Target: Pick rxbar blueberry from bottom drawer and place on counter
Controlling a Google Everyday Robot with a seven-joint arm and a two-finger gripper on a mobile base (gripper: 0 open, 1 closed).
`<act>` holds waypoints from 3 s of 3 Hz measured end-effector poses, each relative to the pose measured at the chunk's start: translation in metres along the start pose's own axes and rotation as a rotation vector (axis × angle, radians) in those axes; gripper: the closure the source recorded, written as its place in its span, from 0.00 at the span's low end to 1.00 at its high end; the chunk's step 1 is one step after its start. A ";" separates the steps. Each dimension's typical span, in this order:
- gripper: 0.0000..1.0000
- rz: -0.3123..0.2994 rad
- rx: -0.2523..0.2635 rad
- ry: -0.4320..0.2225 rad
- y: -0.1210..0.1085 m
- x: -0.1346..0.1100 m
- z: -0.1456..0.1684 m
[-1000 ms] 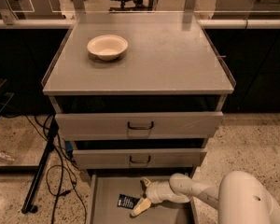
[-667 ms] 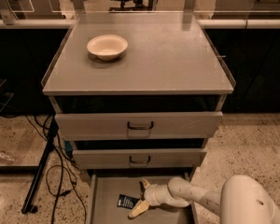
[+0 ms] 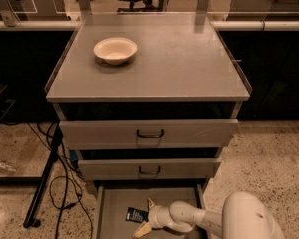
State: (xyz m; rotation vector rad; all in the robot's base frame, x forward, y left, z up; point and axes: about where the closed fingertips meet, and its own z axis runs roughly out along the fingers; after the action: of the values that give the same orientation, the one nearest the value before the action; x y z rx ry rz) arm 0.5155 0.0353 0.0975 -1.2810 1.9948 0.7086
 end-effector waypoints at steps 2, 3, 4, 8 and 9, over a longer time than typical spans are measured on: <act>0.19 -0.001 -0.001 0.000 0.001 -0.001 0.001; 0.42 -0.001 -0.001 0.000 0.001 -0.001 0.001; 0.65 -0.001 -0.001 0.000 0.001 -0.001 0.001; 1.00 -0.001 -0.001 0.000 0.001 -0.003 -0.001; 1.00 0.042 -0.052 -0.033 -0.003 -0.010 -0.014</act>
Offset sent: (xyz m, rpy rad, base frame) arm -0.0001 0.0012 -0.0001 0.0000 -0.0004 0.0009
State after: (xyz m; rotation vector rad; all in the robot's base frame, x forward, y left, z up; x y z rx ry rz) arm 0.5185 0.0296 0.1136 -1.2522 1.9934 0.8011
